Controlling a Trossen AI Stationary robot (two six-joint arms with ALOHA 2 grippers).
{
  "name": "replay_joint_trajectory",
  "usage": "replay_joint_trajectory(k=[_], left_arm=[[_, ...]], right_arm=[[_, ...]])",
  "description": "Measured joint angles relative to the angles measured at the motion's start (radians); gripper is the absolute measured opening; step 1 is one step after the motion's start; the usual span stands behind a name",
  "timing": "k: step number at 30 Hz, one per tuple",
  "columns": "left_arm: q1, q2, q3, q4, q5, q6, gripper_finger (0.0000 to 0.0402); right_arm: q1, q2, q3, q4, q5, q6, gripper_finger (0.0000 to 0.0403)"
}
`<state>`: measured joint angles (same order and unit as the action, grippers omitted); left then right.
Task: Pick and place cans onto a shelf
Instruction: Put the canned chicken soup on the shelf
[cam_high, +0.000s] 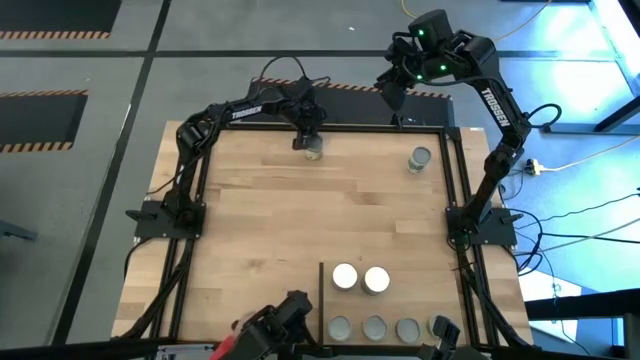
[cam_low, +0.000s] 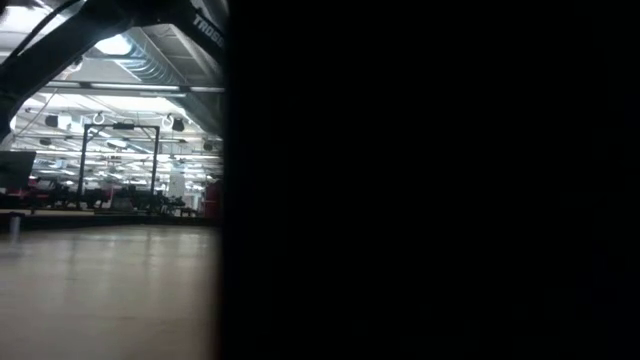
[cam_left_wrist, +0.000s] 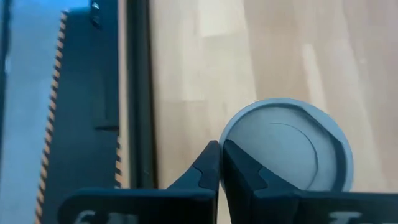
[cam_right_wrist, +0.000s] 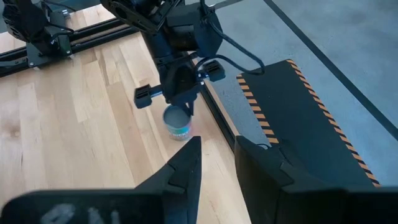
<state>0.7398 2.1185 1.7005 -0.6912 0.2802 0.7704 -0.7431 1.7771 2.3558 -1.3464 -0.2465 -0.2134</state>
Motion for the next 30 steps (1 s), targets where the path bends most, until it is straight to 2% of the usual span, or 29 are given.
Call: replay_joint_trajectory(k=[12,17,22,30], left_arm=[[-0.006,0.006,0.199,-0.280,-0.013,-0.002,0.0001],[-0.008,0.006,0.298,-0.412,-0.017,-0.010,0.0001],[-0.032,0.006,0.422,-0.518,-0.089,-0.030,0.0000],[-0.117,0.003,0.653,-0.617,-0.116,-0.138,0.0000]], right_arm=[[0.000,0.000,0.000,0.000,0.000,-0.009,0.0099],[0.000,0.000,0.000,-0.021,0.000,-0.061,0.0099],[0.000,-0.001,0.000,-0.067,0.000,-0.127,0.0099],[0.001,-0.048,0.000,-0.149,-0.019,-0.188,0.0099]])
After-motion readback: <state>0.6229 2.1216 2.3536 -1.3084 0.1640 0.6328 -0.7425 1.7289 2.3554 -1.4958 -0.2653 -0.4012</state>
